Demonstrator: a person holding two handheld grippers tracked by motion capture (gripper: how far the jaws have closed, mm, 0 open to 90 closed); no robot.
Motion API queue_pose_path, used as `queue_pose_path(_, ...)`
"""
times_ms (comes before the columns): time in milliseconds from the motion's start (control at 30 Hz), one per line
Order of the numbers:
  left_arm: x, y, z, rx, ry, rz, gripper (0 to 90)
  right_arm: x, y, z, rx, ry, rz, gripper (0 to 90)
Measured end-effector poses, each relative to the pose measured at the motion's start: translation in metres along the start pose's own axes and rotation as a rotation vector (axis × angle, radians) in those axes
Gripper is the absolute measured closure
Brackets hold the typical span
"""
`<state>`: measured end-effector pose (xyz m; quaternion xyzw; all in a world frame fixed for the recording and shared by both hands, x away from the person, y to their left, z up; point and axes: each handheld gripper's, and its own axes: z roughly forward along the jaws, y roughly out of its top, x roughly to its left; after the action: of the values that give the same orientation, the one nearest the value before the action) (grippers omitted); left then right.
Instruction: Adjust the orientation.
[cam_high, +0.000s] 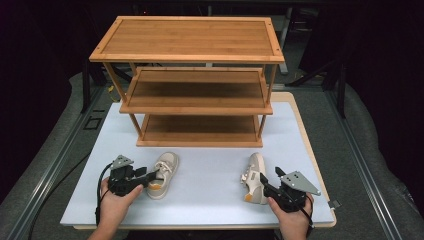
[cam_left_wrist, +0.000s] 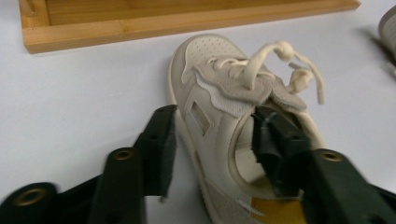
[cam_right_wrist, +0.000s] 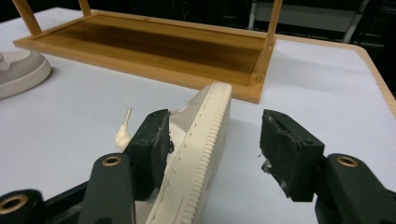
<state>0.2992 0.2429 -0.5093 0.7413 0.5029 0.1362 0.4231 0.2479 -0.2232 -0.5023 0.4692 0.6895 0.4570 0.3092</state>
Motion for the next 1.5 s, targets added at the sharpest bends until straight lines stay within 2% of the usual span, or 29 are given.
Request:
queue_pose_path(33, 0.0, 0.001, -0.001, 0.001, 0.004, 0.003, 46.5, 0.001, 0.001, 0.0, 0.025, -0.032, -0.014, 42.7)
queue_pose_path(133, 0.002, 0.001, -0.002, -0.003, 0.008, -0.001, 43.6, 0.002, 0.0, 0.003, 0.034, -0.033, -0.02, 42.8)
queue_pose_path(300, 0.005, 0.001, -0.003, -0.005, -0.011, -0.014, 43.3, 0.002, -0.002, 0.008, 0.079, -0.04, -0.036, 42.4)
queue_pose_path(533, 0.005, 0.001, -0.003, -0.011, -0.016, -0.008, 43.3, 0.0, -0.003, 0.009, 0.074, -0.038, -0.029, 41.3)
queue_pose_path(567, 0.004, 0.001, -0.003, -0.012, -0.015, -0.008, 43.3, 0.0, -0.002, 0.009, 0.076, -0.051, -0.031, 41.3)
queue_pose_path(767, 0.003, 0.001, -0.004, -0.017, -0.02, -0.005, 43.3, -0.007, -0.003, 0.004, 0.077, -0.062, 0.003, 43.0)
queue_pose_path(800, 0.003, 0.002, -0.004, -0.021, -0.021, -0.006, 43.3, -0.011, -0.004, 0.001, 0.086, -0.098, 0.03, 43.2)
queue_pose_path(833, 0.003, 0.002, -0.004, -0.022, -0.02, -0.006, 43.3, -0.015, -0.005, 0.0, 0.083, -0.076, 0.05, 43.2)
queue_pose_path(867, 0.003, 0.002, -0.004, -0.022, -0.02, -0.006, 43.3, -0.015, -0.005, 0.0, 0.083, -0.076, 0.05, 43.2)
queue_pose_path(933, 0.004, 0.002, -0.004, -0.023, -0.025, -0.011, 43.3, -0.021, -0.006, -0.003, 0.089, -0.13, 0.082, 45.3)
queue_pose_path(967, 0.004, 0.002, -0.003, -0.021, -0.029, -0.011, 43.3, -0.03, -0.008, -0.005, 0.092, -0.136, 0.116, 45.7)
queue_pose_path(1000, 0.004, 0.002, -0.003, -0.021, -0.029, -0.011, 43.3, -0.03, -0.008, -0.005, 0.092, -0.136, 0.116, 45.7)
queue_pose_path(1033, 0.004, 0.002, -0.003, -0.019, -0.029, -0.009, 43.3, -0.038, -0.009, -0.009, 0.084, -0.16, 0.167, 47.2)
queue_pose_path(1067, 0.004, 0.002, -0.003, -0.019, -0.029, -0.009, 43.3, -0.041, -0.009, -0.01, 0.085, -0.182, 0.185, 46.2)
queue_pose_path(1133, 0.004, 0.001, -0.003, -0.017, -0.029, -0.008, 43.3, -0.048, -0.011, -0.014, 0.074, -0.167, 0.223, 48.8)
queue_pose_path(1167, 0.004, 0.001, -0.003, -0.016, -0.031, -0.01, 43.3, -0.05, -0.011, -0.015, 0.07, -0.182, 0.229, 45.9)
queue_pose_path(1233, 0.004, 0.001, -0.002, -0.012, -0.035, -0.012, 43.3, -0.052, -0.011, -0.018, 0.056, -0.146, 0.252, 47.4)
queue_pose_path(1333, 0.004, 0.0, -0.001, -0.012, -0.037, -0.014, 43.6, -0.047, -0.01, -0.018, 0.054, -0.14, 0.23, 49.2)
queue_pose_path(1367, 0.004, -0.001, 0.0, -0.007, -0.035, -0.017, 43.8, -0.041, -0.009, -0.016, 0.069, -0.1, 0.198, 51.5)
queue_pose_path(1400, 0.004, -0.001, 0.0, -0.007, -0.035, -0.017, 44.4, -0.041, -0.009, -0.016, 0.069, -0.1, 0.198, 51.5)
queue_pose_path(1433, 0.003, -0.003, 0.003, 0.002, -0.043, -0.018, 45.4, -0.035, -0.009, -0.012, 0.108, -0.113, 0.167, 53.0)
queue_pose_path(1500, 0.002, -0.004, 0.004, -0.002, -0.047, -0.02, 47.5, -0.033, -0.01, -0.007, 0.151, -0.106, 0.161, 53.9)
